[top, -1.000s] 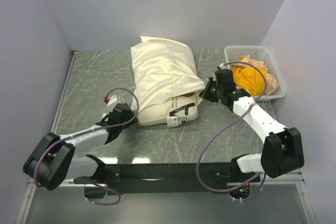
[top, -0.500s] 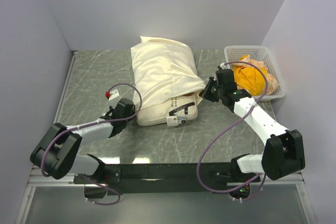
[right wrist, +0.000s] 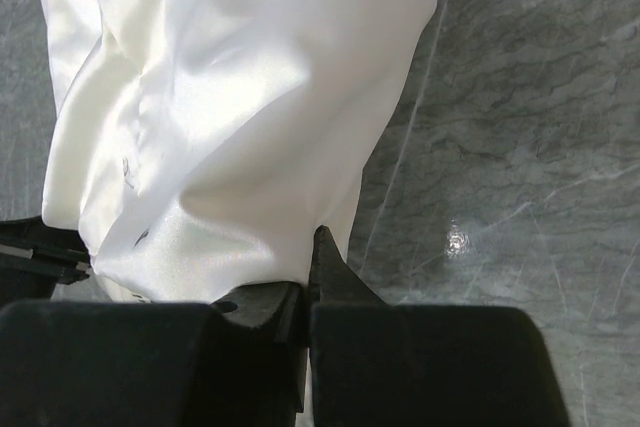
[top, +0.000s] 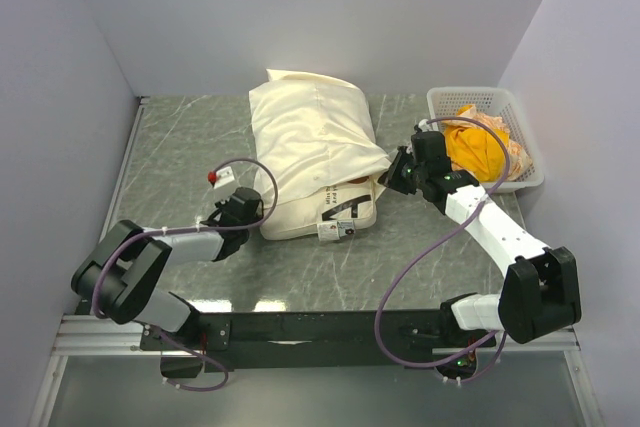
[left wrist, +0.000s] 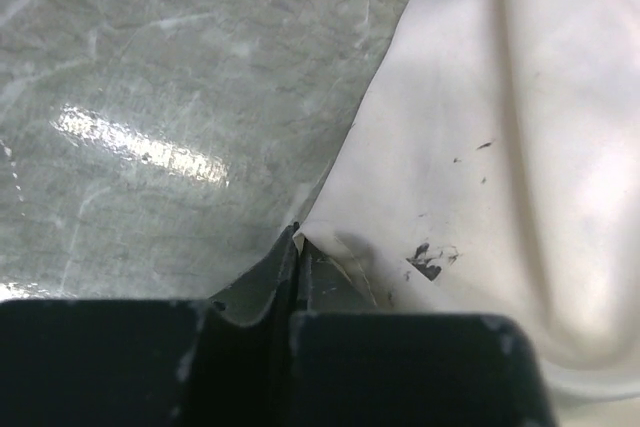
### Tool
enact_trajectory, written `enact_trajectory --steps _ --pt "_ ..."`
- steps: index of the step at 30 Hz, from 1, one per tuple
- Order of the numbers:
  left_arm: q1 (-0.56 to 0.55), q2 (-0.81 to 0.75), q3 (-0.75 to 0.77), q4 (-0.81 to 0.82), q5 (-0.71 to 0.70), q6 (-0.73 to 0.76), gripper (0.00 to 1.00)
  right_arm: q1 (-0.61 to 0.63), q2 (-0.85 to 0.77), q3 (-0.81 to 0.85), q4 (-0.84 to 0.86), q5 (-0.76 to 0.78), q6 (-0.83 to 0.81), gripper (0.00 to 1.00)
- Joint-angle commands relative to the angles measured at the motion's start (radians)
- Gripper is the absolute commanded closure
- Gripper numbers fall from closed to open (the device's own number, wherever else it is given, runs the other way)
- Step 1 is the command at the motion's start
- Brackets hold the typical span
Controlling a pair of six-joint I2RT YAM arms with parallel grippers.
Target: Put the pillow into the pillowcase
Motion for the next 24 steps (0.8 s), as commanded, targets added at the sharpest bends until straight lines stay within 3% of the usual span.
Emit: enact_trajectory --steps 1,7,12,20,24 --pt "-0.006 -0.074 0.012 0.034 -0.052 0.035 0.99 -0.008 -0.068 0.047 0.013 -0.002 -0.020 1.00" --pt "-0.008 -0.396 0.076 -0.149 -0.009 0.127 0.99 -0.008 -0.113 0.168 -0.067 -0.027 -0.037 1.00" --pt "-0.006 -0.603 0.347 -0.362 0.053 0.260 0.99 -0.012 -0.133 0.400 -0.162 -0.040 -0.045 1.00" --pt "-0.006 -0.555 0.888 -0.516 0.144 0.392 0.99 -0.028 -0.073 0.827 -0.269 -0.057 -0.005 1.00" --pt "-0.006 -0.490 1.055 -0.523 0.140 0.428 0.99 -0.037 -0.038 0.984 -0.282 -0.082 0.034 1.00"
